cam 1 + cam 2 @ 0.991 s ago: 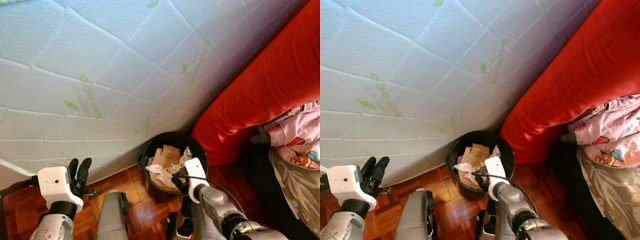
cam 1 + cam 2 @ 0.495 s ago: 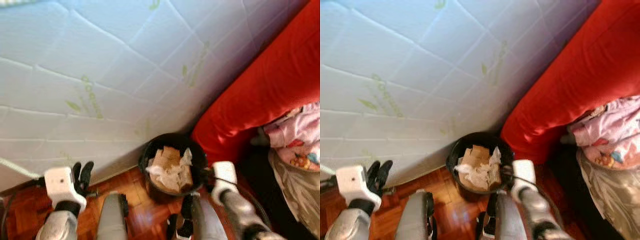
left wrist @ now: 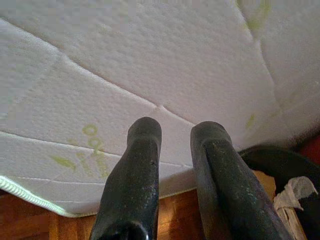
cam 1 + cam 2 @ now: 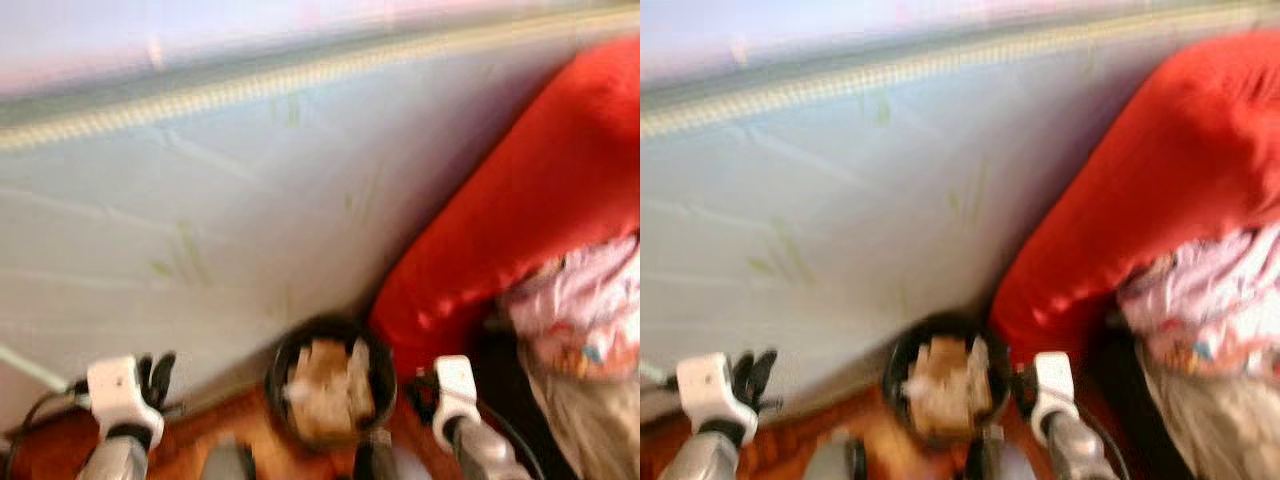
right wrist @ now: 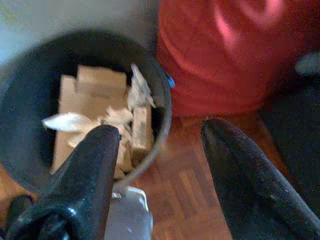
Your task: Clean up the room
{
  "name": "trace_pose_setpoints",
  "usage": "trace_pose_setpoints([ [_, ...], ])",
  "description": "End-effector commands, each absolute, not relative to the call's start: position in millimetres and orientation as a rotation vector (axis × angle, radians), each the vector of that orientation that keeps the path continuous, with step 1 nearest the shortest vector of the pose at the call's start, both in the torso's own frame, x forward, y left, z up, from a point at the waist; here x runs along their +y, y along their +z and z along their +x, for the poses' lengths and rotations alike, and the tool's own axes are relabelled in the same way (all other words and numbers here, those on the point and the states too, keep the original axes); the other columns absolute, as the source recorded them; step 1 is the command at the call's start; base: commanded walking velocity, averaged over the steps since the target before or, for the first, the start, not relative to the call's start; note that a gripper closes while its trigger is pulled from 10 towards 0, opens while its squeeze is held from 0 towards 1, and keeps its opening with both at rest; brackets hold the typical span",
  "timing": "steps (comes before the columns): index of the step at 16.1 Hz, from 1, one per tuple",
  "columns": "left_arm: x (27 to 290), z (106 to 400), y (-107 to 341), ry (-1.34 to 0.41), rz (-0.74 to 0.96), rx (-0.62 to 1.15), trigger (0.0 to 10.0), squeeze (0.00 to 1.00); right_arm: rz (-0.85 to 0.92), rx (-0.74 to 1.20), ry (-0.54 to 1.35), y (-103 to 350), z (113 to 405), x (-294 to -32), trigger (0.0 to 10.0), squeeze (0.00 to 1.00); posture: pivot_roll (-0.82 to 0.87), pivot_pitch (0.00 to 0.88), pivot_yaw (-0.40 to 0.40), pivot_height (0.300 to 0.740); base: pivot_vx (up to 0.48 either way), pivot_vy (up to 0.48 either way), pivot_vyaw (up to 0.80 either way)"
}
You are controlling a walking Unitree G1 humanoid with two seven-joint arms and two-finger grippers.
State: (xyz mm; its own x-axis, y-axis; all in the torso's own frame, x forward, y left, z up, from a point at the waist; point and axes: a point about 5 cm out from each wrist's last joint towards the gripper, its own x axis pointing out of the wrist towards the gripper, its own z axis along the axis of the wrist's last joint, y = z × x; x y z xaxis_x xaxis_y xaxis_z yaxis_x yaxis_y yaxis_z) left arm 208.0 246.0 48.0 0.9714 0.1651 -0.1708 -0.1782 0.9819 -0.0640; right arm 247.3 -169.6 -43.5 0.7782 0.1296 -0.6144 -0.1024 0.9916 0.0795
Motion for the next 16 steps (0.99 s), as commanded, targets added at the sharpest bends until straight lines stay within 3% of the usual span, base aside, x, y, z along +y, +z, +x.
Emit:
trace_pose_setpoints([
  [1, 251, 203, 37, 0.187, -0.077, 0.203, 10.0, 0.0, 0.042, 0.705, 0.111, -50, 239, -172, 10.0, 0.0, 0.29, 0.0, -0.108, 0.687, 0.0, 0.0, 0.0],
  [9, 266, 195, -15, 0.293, -0.155, 0.361, 10.0, 0.0, 0.038, 0.785, -0.036, -60, 222, -197, 10.0, 0.0, 0.26, 0.0, -0.099, 0.687, 0.0, 0.0, 0.0],
  [16, 260, 181, -49, 0.333, -0.214, 0.519, 10.0, 0.0, 0.055, 0.847, -0.082, -68, 207, -206, 10.0, 0.0, 0.24, 0.0, -0.107, 0.74, 0.0, 0.0, 0.0],
])
